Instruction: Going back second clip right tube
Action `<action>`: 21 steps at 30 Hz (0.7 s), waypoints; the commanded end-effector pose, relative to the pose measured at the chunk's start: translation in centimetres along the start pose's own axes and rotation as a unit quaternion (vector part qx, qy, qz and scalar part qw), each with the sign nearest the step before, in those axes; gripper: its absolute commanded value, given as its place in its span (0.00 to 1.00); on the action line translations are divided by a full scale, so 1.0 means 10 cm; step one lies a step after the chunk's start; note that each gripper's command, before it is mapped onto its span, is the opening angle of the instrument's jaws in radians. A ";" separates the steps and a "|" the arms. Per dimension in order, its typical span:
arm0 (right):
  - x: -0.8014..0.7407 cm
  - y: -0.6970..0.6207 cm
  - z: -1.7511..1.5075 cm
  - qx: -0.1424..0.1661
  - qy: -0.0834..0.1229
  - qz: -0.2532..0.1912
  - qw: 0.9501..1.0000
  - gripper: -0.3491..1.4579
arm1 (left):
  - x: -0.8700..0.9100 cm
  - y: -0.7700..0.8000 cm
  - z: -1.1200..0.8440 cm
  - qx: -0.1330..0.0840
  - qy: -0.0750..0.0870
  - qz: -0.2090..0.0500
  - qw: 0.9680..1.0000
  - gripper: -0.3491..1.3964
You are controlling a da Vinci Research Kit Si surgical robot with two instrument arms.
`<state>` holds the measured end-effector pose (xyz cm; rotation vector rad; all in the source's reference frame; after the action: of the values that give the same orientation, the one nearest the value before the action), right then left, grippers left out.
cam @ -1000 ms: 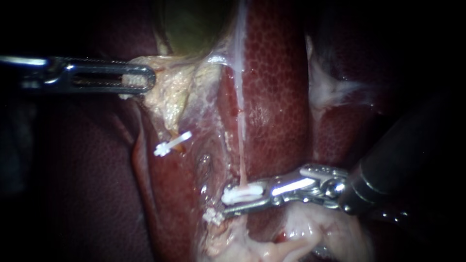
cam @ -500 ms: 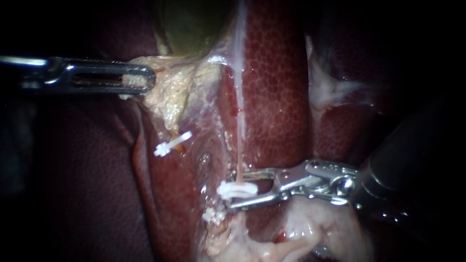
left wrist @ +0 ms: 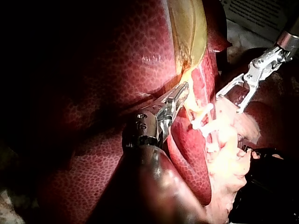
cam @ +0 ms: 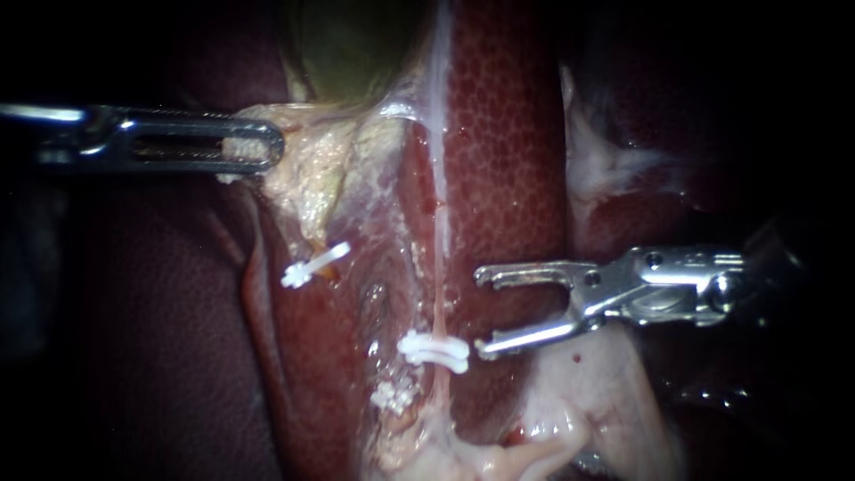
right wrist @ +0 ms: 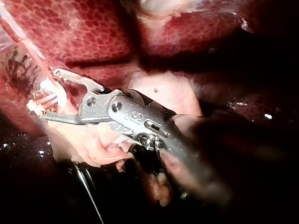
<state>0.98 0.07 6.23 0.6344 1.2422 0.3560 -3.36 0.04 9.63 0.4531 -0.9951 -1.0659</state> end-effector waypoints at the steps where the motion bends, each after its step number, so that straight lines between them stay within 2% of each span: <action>1: 0.005 -0.002 -0.004 0.001 0.001 -0.006 1.000 0.52 | 0.000 0.000 0.000 0.000 0.000 0.000 1.000 0.07; 5: 0.025 -0.008 -0.017 0.005 0.008 -0.021 1.000 0.52 | 0.000 0.000 0.000 0.000 0.000 0.000 1.000 0.07; 11: 0.045 -0.011 -0.032 0.006 0.026 -0.032 0.999 0.52 | 0.001 0.000 0.001 0.000 0.000 0.000 1.000 0.07; 15: 0.051 -0.011 -0.036 0.007 0.027 -0.036 0.999 0.52 | 0.004 0.000 0.005 -0.002 -0.001 0.001 1.000 0.08; 21: 0.051 -0.011 -0.036 0.006 0.027 -0.036 0.999 0.52 | 0.018 0.003 0.019 -0.004 -0.005 0.004 1.000 0.08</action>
<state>0.78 0.38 5.71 0.5916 1.3179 0.3060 -3.52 -0.10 9.88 0.4378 -1.0002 -1.0626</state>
